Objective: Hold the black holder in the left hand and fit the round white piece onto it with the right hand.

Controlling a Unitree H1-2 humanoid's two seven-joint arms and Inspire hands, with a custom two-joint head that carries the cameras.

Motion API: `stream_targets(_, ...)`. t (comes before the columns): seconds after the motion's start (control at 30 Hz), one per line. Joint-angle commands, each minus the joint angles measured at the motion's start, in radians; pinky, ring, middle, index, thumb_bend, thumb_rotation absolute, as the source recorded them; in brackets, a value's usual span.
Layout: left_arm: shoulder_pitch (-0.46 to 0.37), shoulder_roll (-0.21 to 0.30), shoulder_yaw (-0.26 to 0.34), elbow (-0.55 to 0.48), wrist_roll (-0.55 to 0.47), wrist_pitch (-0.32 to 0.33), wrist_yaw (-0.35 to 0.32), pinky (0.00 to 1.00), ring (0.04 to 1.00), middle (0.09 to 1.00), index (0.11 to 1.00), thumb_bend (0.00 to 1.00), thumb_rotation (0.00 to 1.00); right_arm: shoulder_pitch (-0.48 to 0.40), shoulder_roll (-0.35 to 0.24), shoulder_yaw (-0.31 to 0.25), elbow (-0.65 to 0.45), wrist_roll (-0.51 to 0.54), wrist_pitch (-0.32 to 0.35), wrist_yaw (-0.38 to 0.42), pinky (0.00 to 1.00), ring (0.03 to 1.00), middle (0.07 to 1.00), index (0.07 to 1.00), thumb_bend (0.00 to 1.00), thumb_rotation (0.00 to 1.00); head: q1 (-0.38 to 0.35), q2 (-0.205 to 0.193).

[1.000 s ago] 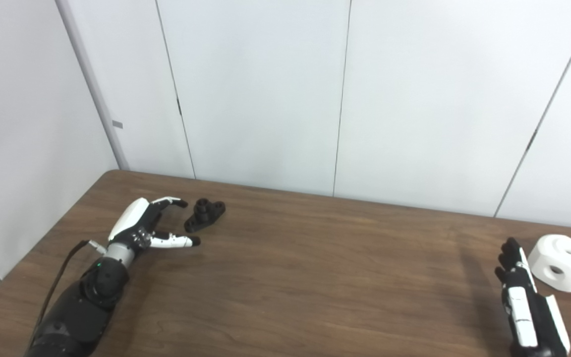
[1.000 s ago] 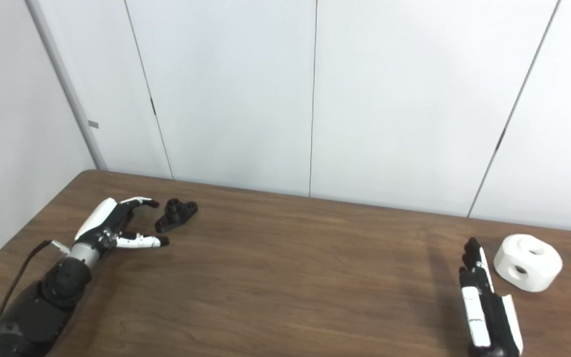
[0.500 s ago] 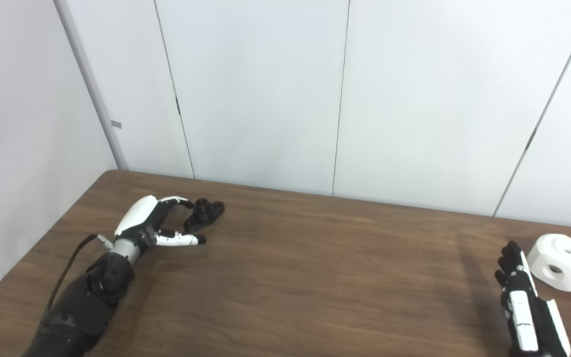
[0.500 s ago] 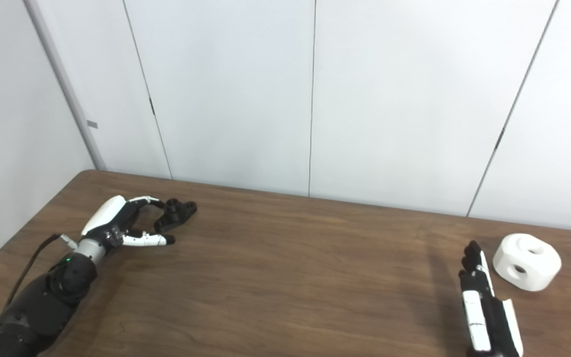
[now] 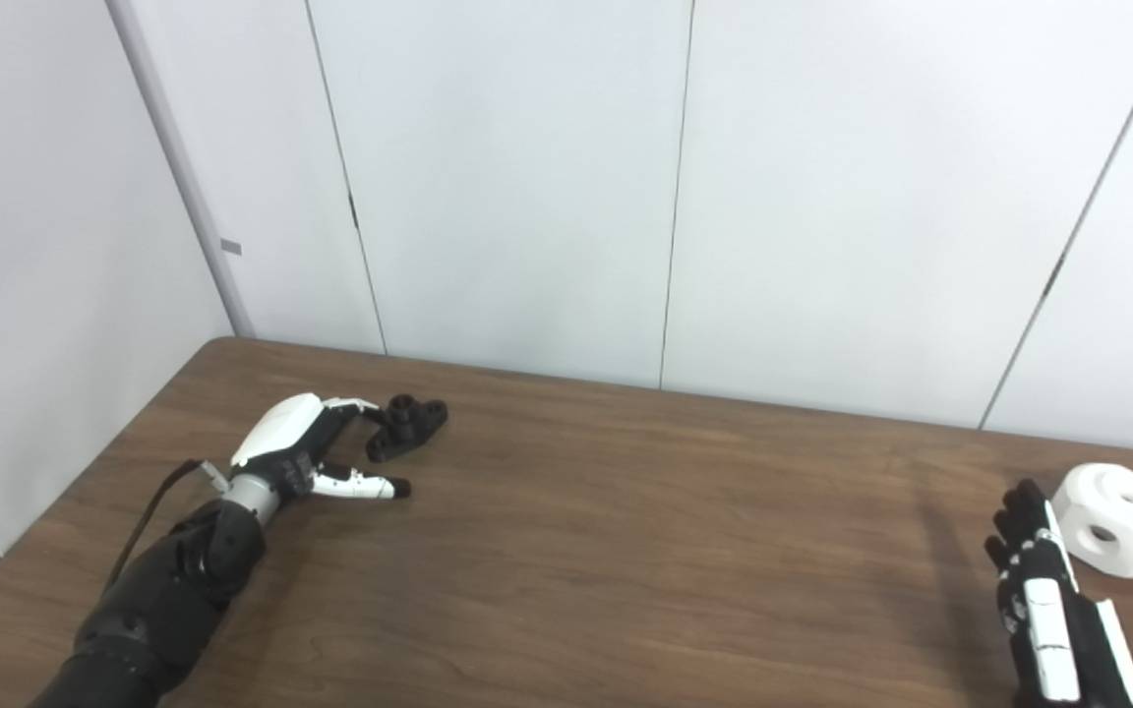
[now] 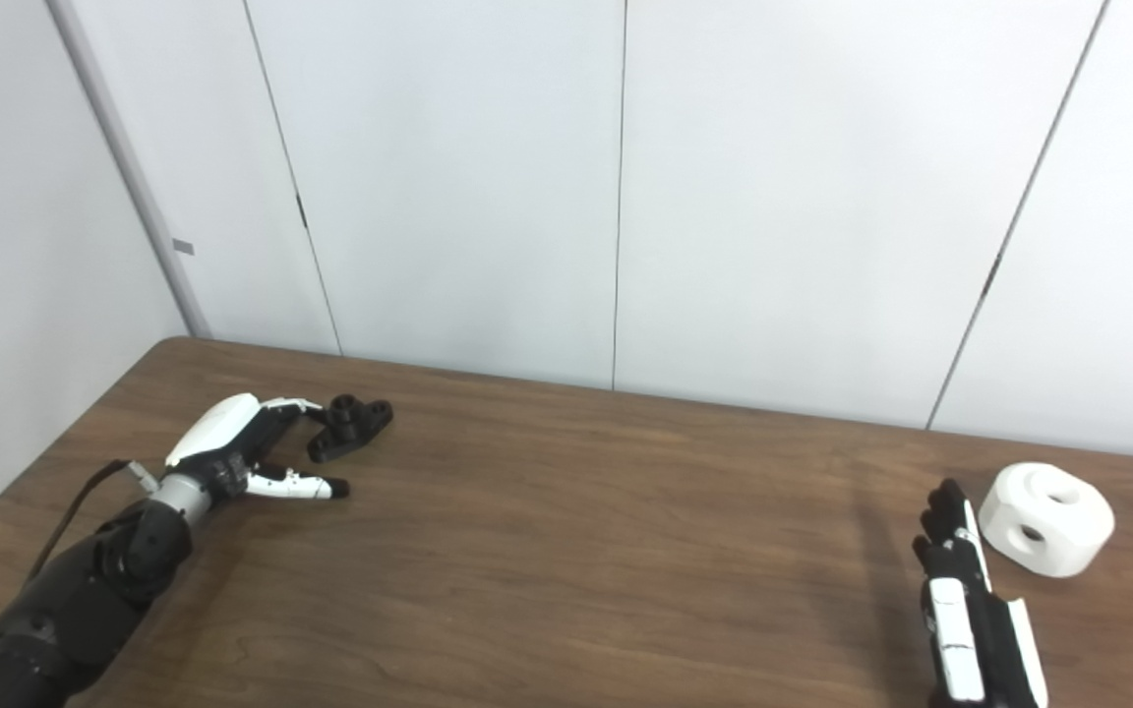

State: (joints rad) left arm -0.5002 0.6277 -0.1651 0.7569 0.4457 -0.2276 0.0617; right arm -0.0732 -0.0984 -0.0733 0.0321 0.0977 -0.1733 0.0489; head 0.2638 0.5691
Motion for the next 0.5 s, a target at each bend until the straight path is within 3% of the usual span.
stream_targets(0.0, -0.018, 0.039, -0.004, 0.017, 0.011, -0.003, -0.009, 0.94, 0.919, 0.863, 0.770, 1.00, 0.37, 0.028, 0.005, -0.002, 0.004, 0.007, -0.034, 0.005, 1.00, 1.000, 1.000, 1.000, 0.40, 0.91, 0.000, 0.000)
stream_targets(0.2, -0.016, 0.039, -0.001, 0.006, 0.019, -0.005, -0.004, 0.93, 0.908, 0.858, 0.762, 1.00, 0.29, 0.032, 0.008, -0.002, -0.008, 0.017, -0.036, 0.010, 1.00, 1.000, 1.000, 1.000, 0.41, 0.90, -0.002, -0.001)
stream_targets(0.47, -0.029, 0.014, 0.011, 0.039, -0.001, -0.004, 0.001, 0.93, 0.907, 0.855, 0.762, 1.00, 0.28, 0.045, 0.014, -0.002, -0.043, 0.024, -0.035, 0.014, 1.00, 1.000, 1.000, 1.000, 0.39, 0.89, -0.002, 0.001)
